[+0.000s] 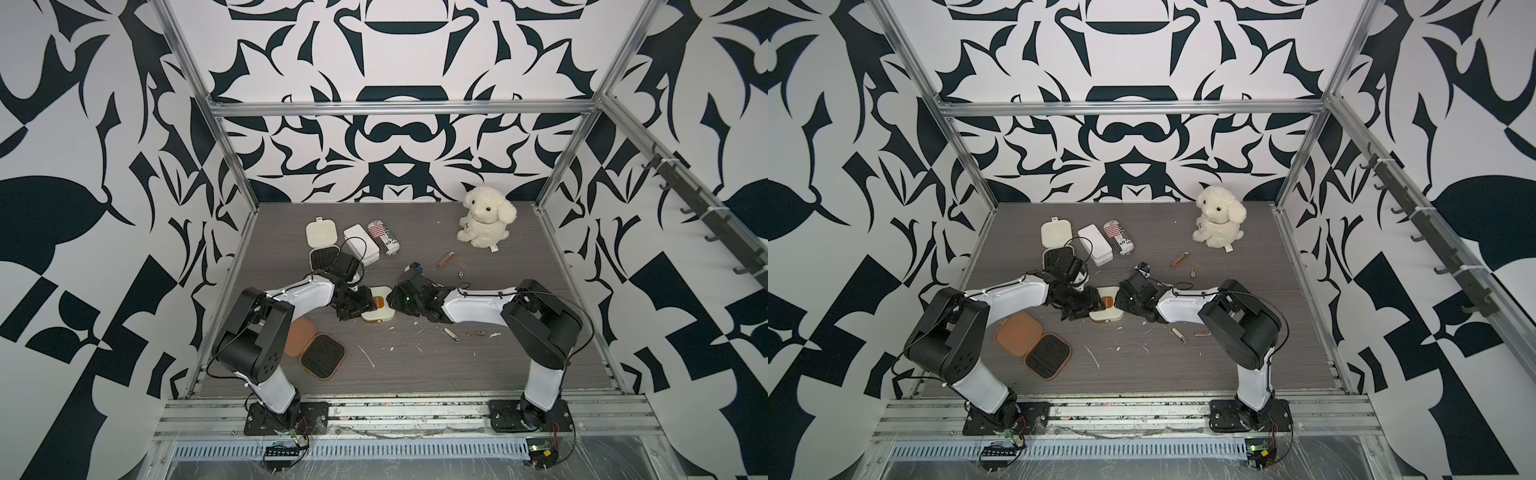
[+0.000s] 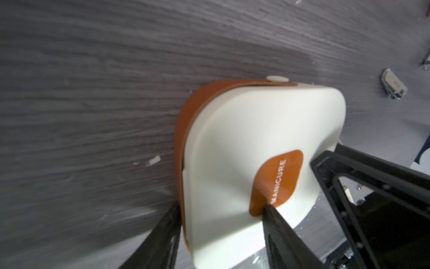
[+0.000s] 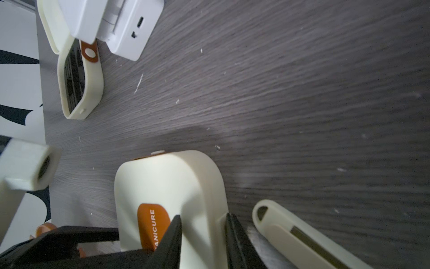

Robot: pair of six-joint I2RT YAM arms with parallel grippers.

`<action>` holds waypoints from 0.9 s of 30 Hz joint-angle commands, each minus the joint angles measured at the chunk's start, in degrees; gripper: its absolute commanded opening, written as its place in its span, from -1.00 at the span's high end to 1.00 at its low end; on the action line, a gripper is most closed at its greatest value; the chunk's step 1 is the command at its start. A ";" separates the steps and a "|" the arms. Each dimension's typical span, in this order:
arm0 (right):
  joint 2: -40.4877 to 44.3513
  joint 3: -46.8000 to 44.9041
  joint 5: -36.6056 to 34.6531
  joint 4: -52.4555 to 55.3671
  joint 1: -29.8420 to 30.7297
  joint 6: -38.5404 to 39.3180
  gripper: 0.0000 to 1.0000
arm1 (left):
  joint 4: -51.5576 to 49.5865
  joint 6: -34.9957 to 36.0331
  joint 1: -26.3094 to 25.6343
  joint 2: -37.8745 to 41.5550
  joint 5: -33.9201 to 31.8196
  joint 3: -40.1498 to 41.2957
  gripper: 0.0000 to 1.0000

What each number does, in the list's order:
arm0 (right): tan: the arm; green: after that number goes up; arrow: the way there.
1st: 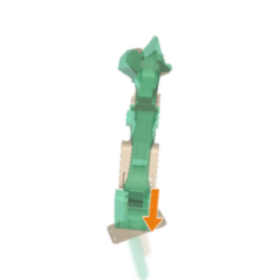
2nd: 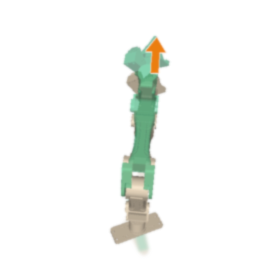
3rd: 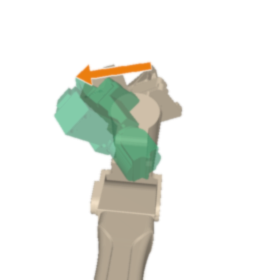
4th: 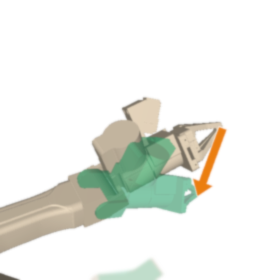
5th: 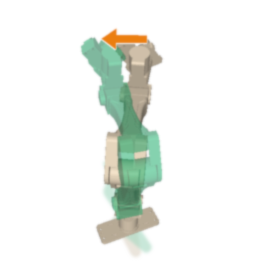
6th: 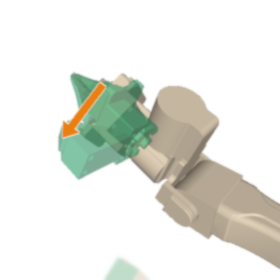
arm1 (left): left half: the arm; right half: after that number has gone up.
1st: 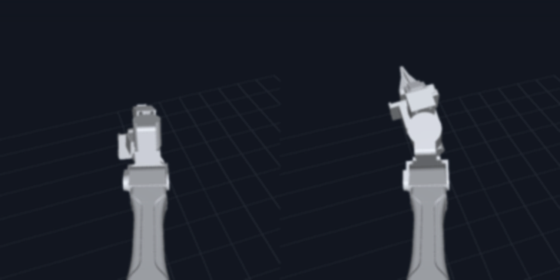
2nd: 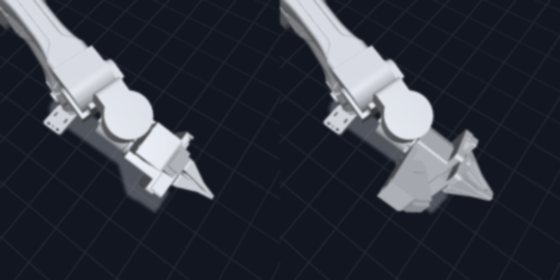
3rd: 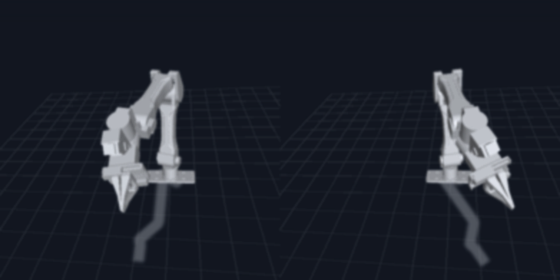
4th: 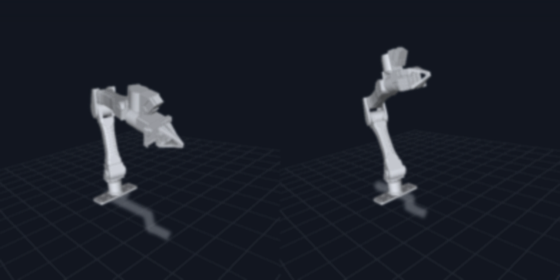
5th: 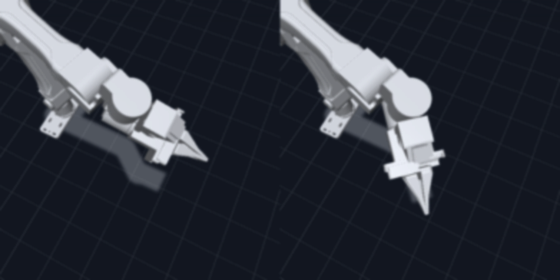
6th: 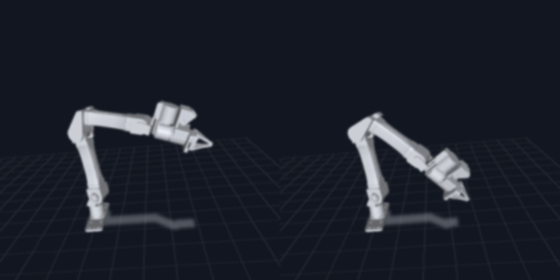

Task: Organize nail clipper sets
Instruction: Close the storage box at the center of the board.

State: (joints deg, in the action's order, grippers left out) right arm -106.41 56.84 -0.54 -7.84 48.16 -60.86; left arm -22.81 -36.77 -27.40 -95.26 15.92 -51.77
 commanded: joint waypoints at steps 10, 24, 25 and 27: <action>4.17 5.34 1.71 16.80 0.40 10.63 0.15 | -12.13 -0.99 -0.25 -1.11 -7.83 -3.50 -0.39; 3.28 6.01 4.75 14.68 0.35 12.08 0.12 | -12.04 0.13 1.12 -2.42 -5.24 -5.94 -0.40; 2.83 6.30 5.01 14.38 0.35 12.00 0.12 | -12.02 0.25 1.15 -2.68 -5.14 -6.08 -0.40; 2.03 6.91 5.27 14.13 0.35 11.78 0.12 | -12.35 0.38 1.12 -2.90 -5.43 -6.42 -0.38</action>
State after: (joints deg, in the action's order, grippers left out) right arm -103.70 61.23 3.70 7.55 48.51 -49.67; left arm -32.91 -37.34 -26.52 -96.73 10.94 -57.23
